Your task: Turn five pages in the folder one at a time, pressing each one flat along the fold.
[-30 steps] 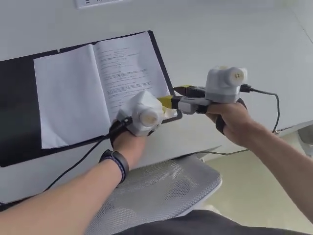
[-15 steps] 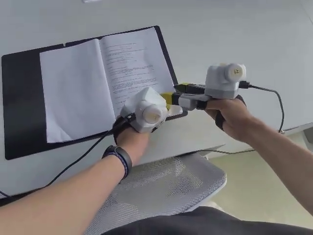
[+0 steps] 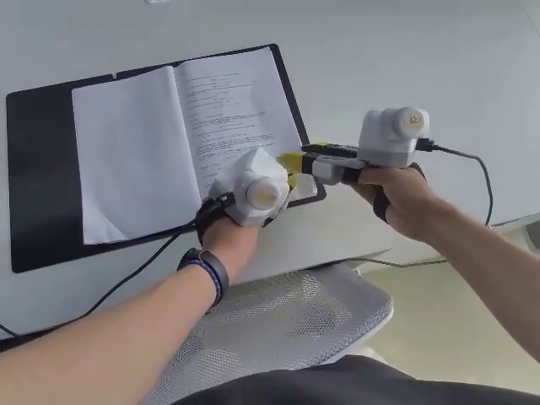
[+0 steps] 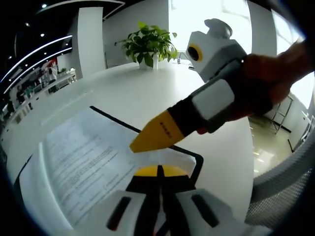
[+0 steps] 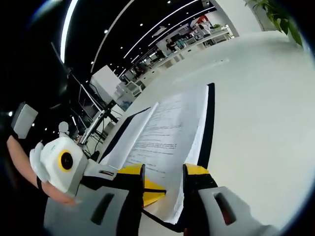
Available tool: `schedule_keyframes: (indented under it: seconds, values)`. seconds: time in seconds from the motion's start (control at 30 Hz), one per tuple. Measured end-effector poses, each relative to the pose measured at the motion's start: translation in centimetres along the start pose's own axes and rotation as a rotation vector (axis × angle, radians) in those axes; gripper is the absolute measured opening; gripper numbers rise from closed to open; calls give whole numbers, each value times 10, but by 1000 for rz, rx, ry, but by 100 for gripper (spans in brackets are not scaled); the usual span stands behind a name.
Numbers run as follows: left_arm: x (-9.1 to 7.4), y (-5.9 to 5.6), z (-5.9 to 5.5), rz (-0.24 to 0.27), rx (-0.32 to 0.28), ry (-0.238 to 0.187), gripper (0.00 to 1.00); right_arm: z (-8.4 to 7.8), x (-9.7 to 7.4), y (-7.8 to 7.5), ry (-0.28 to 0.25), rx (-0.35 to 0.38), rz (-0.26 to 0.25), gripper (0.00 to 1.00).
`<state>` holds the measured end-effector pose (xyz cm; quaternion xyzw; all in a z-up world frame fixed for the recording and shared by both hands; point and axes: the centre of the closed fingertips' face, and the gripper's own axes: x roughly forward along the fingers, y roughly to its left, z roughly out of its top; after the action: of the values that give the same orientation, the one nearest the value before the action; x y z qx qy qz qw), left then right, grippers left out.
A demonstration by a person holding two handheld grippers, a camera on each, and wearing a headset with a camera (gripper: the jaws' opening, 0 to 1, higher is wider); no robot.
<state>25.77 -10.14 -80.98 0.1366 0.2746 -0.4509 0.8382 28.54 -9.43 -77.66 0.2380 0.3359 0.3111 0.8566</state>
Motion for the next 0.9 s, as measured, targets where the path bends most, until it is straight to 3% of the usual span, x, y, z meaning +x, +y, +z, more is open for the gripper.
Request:
schedule_keyframes:
  seconds: [0.1, 0.2, 0.33, 0.63, 0.9]
  values:
    - [0, 0, 0, -1, -12, 5, 0, -2, 2, -7, 4, 22, -23, 12]
    - [0, 0, 0, -6, -21, 6, 0, -10, 5, -7, 28, 39, -30, 10]
    - [1, 0, 0, -16, -38, 11, 0, -15, 5, -4, 49, 28, -35, 0]
    - [-4, -3, 0, -39, -95, 28, 3, -14, 1, -2, 37, 66, -39, 0]
    - [-20, -6, -1, -63, -130, 48, 23, -8, -4, 5, 27, 66, -33, 0]
